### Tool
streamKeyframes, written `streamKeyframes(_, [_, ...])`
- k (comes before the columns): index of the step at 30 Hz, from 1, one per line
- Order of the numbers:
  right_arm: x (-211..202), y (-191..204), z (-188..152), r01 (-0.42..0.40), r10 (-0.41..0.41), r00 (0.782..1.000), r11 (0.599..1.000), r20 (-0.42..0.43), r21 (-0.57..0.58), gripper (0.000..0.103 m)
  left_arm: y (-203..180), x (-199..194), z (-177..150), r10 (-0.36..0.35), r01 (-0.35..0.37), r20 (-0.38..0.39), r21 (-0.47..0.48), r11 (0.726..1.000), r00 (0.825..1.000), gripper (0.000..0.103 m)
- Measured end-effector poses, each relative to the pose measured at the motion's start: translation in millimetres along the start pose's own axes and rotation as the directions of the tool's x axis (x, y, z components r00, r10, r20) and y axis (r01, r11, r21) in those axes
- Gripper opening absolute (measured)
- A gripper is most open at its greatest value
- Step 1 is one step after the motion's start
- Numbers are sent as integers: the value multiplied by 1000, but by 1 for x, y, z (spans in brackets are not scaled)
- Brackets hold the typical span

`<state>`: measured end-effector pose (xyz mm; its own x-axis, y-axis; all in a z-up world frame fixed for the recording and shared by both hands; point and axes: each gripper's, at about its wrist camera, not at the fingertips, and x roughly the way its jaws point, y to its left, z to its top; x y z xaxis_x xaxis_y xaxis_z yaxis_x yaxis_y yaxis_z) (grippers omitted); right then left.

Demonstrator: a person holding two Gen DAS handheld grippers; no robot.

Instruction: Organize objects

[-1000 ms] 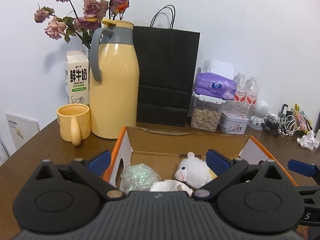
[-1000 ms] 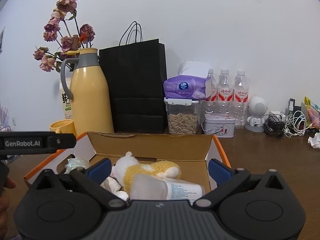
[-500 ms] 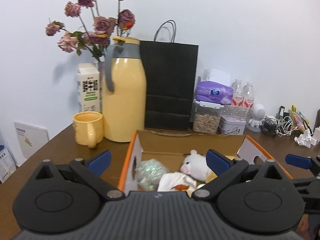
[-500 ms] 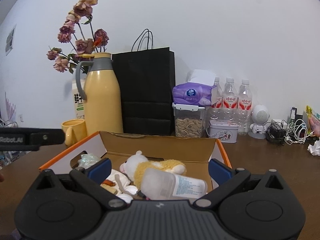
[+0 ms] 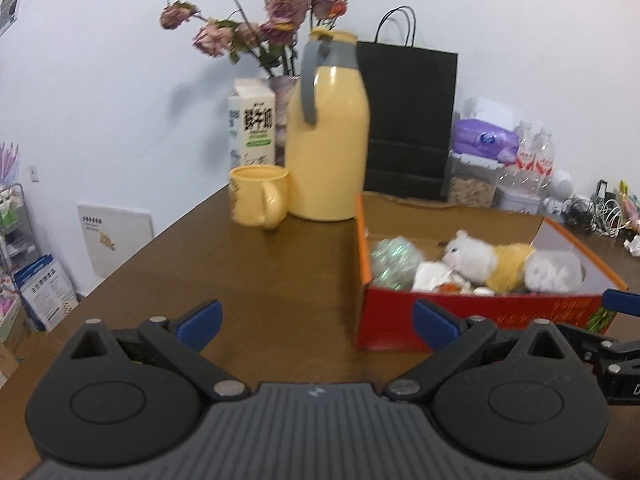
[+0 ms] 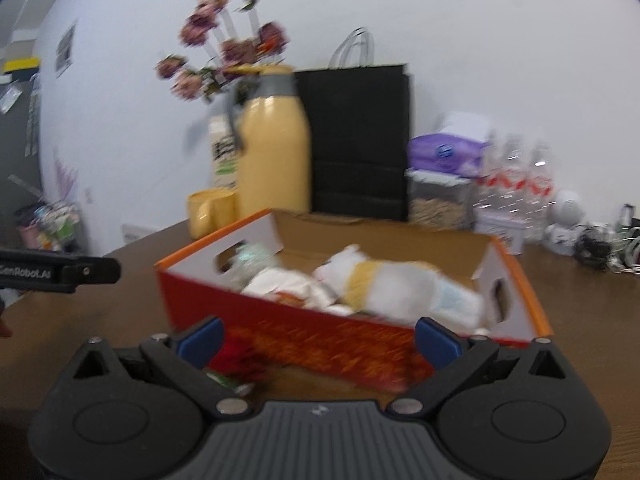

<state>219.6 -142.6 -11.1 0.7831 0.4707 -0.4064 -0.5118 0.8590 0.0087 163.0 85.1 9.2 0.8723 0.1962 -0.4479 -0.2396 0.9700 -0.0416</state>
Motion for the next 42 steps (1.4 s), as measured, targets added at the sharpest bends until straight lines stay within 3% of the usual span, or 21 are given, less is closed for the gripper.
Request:
streamKeyframes(4, [13,21,-3,-71,70,996,997,-53,-19,90,13,-4,-8,4,-4,-19,-6,1000,1000,103])
streamKeyframes(8, [31,36,-3,-107,105,989,994,-104,-14,77,24,-7,-12,-2,2,-28,-16,1000,1000,103])
streamKeyframes(12, [47,41,-3,-116,116,982,993,-151,9,71,30,-7,-17,-14,13,-42,-19,1000,999,103])
streamKeyframes(15, [56,38,-5,-118,123,976,992,-180,37,59,32,-6,-19,-25,24,-53,-21,999,998,103])
streamKeyframes(16, [58,36,-6,-122,129,974,991,-188,49,48,33,-5,-20,-30,29,-56,-21,999,998,103])
streamKeyframes(17, [59,35,-6,-126,135,972,990,-193,59,45,32,-4,-20,-34,33,-58,-21,999,998,103])
streamKeyframes(31, [40,9,-2,-166,184,979,971,-89,174,40,-4,6,-20,-101,107,-98,56,993,990,103])
streamKeyframes(42, [17,-10,-1,-259,267,964,934,-1,248,40,-69,16,-26,-217,239,-132,188,953,967,103])
